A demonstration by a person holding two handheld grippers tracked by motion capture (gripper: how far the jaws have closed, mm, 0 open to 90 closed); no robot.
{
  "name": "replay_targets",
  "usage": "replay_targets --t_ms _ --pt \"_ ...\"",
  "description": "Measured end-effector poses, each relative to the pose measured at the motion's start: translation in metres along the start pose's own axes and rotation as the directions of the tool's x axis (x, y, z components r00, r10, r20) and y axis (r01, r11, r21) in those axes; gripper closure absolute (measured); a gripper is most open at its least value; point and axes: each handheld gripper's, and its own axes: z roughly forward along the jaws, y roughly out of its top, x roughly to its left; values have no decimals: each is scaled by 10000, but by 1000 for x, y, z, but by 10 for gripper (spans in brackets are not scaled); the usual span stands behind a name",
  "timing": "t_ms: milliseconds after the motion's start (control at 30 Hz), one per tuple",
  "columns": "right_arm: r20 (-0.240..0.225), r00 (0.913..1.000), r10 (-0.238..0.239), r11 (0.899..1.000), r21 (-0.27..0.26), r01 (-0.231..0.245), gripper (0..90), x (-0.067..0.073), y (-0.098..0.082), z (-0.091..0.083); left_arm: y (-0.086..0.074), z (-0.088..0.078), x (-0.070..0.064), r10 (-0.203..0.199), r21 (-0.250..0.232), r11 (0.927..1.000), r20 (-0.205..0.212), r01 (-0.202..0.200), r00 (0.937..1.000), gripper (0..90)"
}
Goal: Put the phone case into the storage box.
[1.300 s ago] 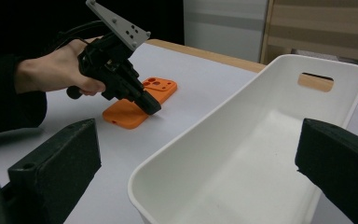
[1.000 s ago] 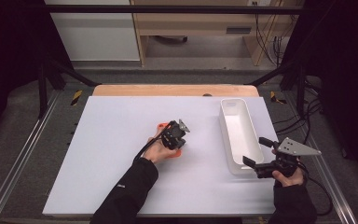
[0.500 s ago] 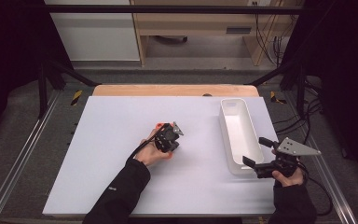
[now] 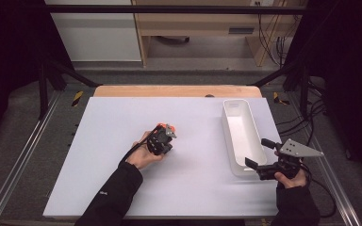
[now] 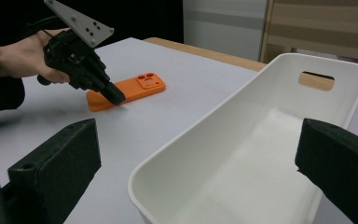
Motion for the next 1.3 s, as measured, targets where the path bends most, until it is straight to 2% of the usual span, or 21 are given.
replay_targets --t_ms 100,300,500,533,600,667,767,833,900,933,1000,1033,1067,1100,1133,1167,1300 --pt "-2 10000 -7 10000 -2 7 4 0 0 0 -3 -2 1 71 110 9999 -96 -70 9999 897" --pt "-3 10000 -8 10000 -5 8 4 0 0 0 -9 -6 4 -2 9 10000 -140 2 9999 895" --pt "-6 10000 -34 10000 -2 34 4 0 0 1 -14 -17 4 -388 -744 9965 51 391 9992 839" --pt "-6 10000 -34 10000 -2 34 4 0 0 1 -14 -17 4 -388 -744 9965 51 391 9992 821" --pt "-6 10000 -14 10000 -23 14 4 0 0 0 -16 -27 4 -639 -1159 9911 189 657 9978 794" --pt "-5 10000 -19 10000 -28 19 4 0 0 0 -19 -33 3 -733 -1449 9865 222 758 9971 764" --pt "-15 10000 -10 10000 -38 10 4 0 0 0 -23 -43 3 -1047 -1944 9750 253 1076 9942 697" --pt "-15 10000 -18 10000 -40 18 4 0 0 0 -26 -49 3 -1321 -2220 9658 223 1338 9910 610" --pt "-19 10000 -20 10000 -41 19 4 0 0 0 -30 -54 5 -1545 -2600 9527 323 1576 9875 514" --pt "-24 10000 -31 10000 -35 30 4 0 0 0 -31 -56 6 -1641 -2678 9486 392 1686 9857 461" --pt "-14 10000 -17 10000 -22 17 4 0 0 0 -34 -61 6 -1785 -2962 9381 307 1796 9835 395" --pt "-10 10000 -21 10000 -14 21 4 0 0 0 -34 -61 6 -1785 -2962 9381 307 1796 9835 354" --pt "-11 10000 -19 10000 -18 19 4 1 0 0 -35 -66 8 -1976 -3187 9276 242 1949 9800 320" --pt "-16 10000 -21 10000 -19 21 4 1 0 0 -36 -68 9 -2064 -3315 9222 143 1994 9784 294" --pt "-12 10000 -19 10000 -21 19 4 1 0 0 -36 -68 9 -2064 -3315 9222 143 1994 9784 267" --pt "-11 10000 -12 10000 -21 12 4 1 0 0 -37 -74 10 -2261 -3578 9092 47 2128 9741 240" --pt "-6 10000 -12 10000 -47 11 4 0 0 0 -37 -86 14 -2681 -4059 8808 -36 2436 9634 127"
